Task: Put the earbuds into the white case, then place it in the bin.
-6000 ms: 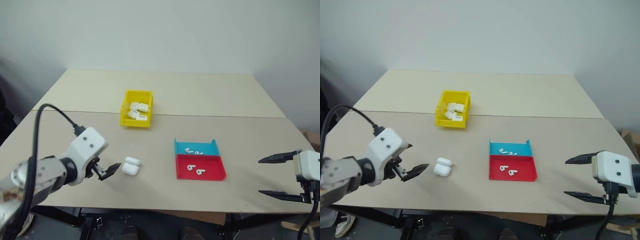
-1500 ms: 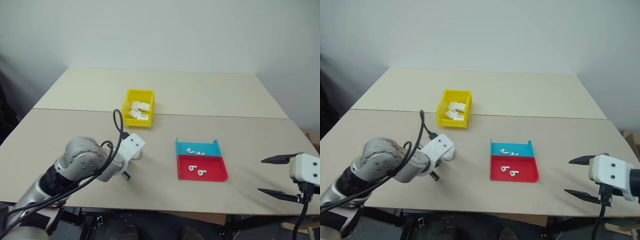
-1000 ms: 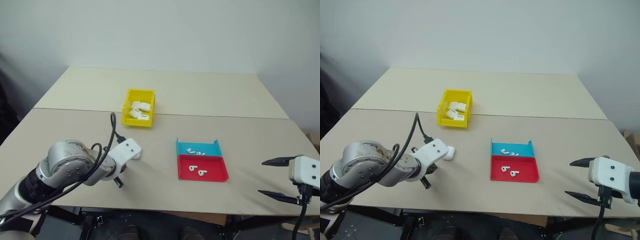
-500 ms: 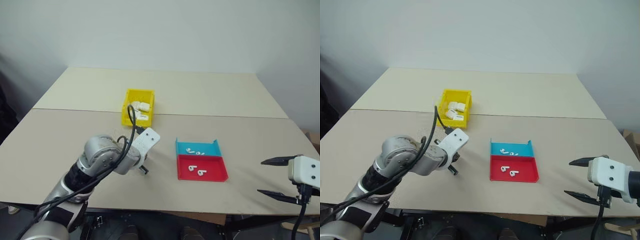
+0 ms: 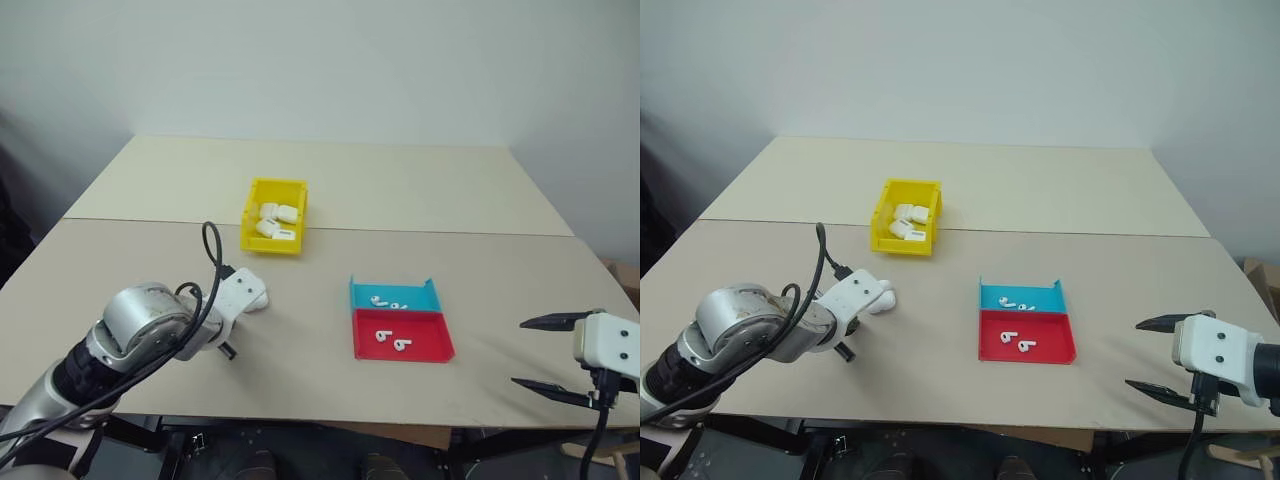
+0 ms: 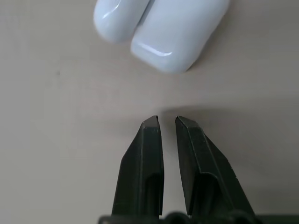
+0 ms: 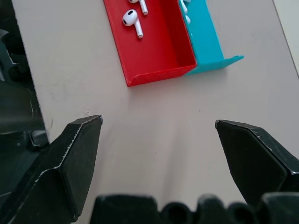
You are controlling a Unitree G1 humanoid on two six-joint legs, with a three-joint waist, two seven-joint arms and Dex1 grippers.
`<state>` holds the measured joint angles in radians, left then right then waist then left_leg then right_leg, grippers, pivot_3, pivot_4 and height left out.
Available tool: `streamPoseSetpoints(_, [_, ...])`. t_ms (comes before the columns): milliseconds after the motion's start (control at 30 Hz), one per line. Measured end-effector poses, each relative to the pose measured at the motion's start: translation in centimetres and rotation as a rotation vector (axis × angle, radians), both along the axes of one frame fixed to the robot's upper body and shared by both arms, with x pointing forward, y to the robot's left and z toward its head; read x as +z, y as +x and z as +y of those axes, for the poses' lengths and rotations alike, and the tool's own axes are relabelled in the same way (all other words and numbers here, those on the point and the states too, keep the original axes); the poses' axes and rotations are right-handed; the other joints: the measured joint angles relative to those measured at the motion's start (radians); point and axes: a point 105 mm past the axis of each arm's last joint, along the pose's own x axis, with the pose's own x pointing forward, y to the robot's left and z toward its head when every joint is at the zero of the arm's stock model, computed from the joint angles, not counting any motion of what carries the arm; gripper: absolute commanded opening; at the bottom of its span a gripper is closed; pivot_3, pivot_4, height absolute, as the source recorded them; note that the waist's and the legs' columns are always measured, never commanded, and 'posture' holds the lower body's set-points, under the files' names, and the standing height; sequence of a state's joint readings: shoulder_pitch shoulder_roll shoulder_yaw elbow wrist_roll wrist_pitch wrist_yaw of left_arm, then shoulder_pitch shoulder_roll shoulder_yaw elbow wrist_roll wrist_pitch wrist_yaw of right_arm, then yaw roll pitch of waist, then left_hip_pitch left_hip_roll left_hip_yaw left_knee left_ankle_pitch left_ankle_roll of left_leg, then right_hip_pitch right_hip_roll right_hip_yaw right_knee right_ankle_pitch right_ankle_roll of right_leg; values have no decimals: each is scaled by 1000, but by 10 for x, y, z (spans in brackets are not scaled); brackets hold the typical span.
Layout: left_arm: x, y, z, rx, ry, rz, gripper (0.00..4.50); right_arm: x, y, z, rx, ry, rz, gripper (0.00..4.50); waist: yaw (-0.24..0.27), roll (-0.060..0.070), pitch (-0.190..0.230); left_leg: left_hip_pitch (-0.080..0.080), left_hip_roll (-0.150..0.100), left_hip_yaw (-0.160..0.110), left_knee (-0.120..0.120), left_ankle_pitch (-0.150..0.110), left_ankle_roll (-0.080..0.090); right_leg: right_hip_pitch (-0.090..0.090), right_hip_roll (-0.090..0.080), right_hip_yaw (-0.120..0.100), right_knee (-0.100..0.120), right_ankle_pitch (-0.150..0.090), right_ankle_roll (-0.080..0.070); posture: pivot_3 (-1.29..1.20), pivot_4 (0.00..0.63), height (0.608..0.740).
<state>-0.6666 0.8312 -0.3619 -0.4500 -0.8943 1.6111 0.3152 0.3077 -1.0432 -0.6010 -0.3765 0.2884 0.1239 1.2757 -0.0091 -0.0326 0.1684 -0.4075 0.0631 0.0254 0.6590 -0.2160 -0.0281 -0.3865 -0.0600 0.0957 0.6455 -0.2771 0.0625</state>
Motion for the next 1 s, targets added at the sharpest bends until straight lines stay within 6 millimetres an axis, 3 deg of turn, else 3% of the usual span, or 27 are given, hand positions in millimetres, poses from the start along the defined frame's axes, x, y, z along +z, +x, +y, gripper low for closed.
streamPoseSetpoints(133, [4,12,6,77,-3,-61,625,-1,3,0,-3,7,-2,4500,0,0,0,-1,0,0,0,0,0,0,0,0,0,0,0,0,150,740])
streamPoseSetpoints(233, [6,9,5,46,-43,-28,625,-1,3,0,-3,8,0,4500,-4,0,0,-2,0,0,0,0,0,-2,0,0,0,0,0,0,150,740])
streamPoseSetpoints(367, [28,-8,-5,-81,-169,13,625,-2,2,-1,-5,3,4,4500,-8,0,0,-2,1,0,0,0,0,-2,0,0,0,0,0,0,150,740])
streamPoseSetpoints(500, [51,-6,-20,-109,-287,-56,625,-3,2,-3,-6,-5,2,4500,3,0,0,1,0,0,1,0,0,1,-1,0,1,0,0,0,150,740])
streamPoseSetpoints(600, [49,-5,-40,-98,-372,-70,1197,-2,3,-2,-1,-6,-9,4500,5,0,0,1,1,-1,1,0,0,1,-1,0,1,0,1,0,150,740])
streamPoseSetpoints(667, [49,-5,-46,-37,-415,-92,1841,-2,3,-3,-3,-5,-10,4500,2,0,0,0,1,-1,1,0,0,0,-1,1,1,1,0,0,150,740])
streamPoseSetpoints(800, [50,-4,-64,238,-558,-147,3179,-1,3,-4,2,-13,2,4500,6,0,0,1,1,-1,1,0,1,1,-1,1,1,1,0,0,150,740])
streamPoseSetpoints(933, [47,-7,-74,395,-605,-152,4450,3,5,-5,17,-39,9,4500,14,0,0,2,0,0,1,0,0,1,-1,1,1,1,0,0,150,740])
streamPoseSetpoints(1000, [50,-7,-75,465,-672,-152,4450,6,8,-7,24,-47,11,4500,14,1,-1,3,-1,0,1,0,0,2,-1,2,1,1,-1,0,150,740])
